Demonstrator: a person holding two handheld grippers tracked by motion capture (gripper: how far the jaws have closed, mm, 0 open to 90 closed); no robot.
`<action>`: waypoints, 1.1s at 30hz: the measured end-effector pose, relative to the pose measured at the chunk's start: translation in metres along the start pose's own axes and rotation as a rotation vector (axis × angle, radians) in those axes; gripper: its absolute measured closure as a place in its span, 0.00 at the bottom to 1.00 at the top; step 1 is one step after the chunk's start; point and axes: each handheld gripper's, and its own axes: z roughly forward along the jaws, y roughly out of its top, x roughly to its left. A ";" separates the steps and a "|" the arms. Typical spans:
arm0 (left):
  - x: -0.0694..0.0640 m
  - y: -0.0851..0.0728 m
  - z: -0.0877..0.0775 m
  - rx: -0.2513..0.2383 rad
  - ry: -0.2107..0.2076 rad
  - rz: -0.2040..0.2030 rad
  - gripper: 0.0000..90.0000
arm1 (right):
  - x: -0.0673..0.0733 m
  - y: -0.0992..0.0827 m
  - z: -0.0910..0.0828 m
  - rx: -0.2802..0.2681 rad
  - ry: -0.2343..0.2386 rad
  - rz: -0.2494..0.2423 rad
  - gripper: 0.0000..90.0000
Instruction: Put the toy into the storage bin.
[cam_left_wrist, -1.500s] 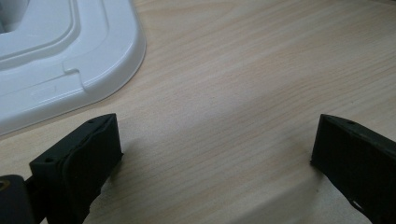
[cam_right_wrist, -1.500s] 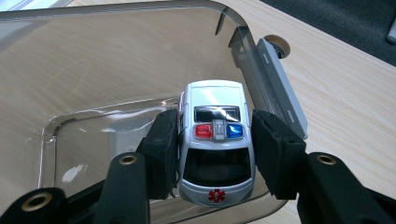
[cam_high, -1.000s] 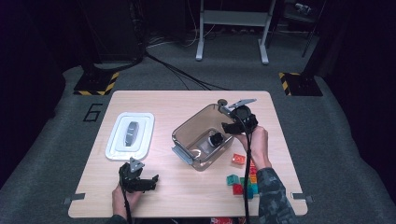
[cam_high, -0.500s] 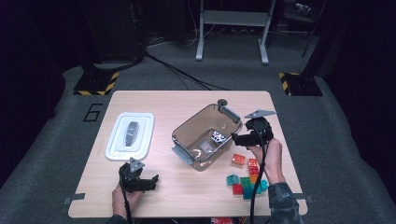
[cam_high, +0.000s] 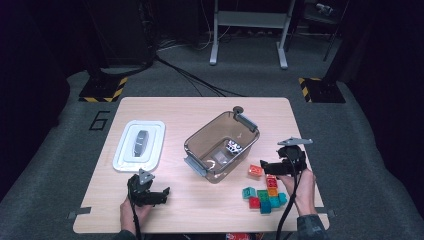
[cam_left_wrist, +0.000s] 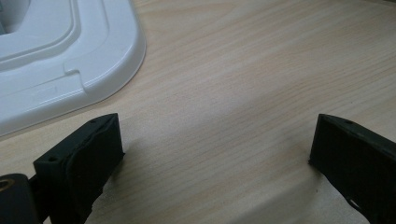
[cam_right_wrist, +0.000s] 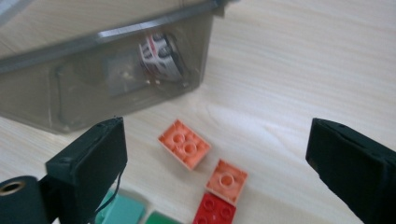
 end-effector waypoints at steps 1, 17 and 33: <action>0.000 0.000 0.000 0.000 0.000 0.000 0.03 | -0.001 -0.004 0.000 0.004 -0.006 0.012 0.03; 0.000 0.000 0.000 0.001 -0.001 0.000 0.03 | -0.015 -0.059 -0.003 0.077 -0.015 0.094 0.00; 0.000 0.000 0.000 0.001 -0.001 0.000 0.03 | -0.011 -0.094 0.003 0.141 -0.033 0.101 0.44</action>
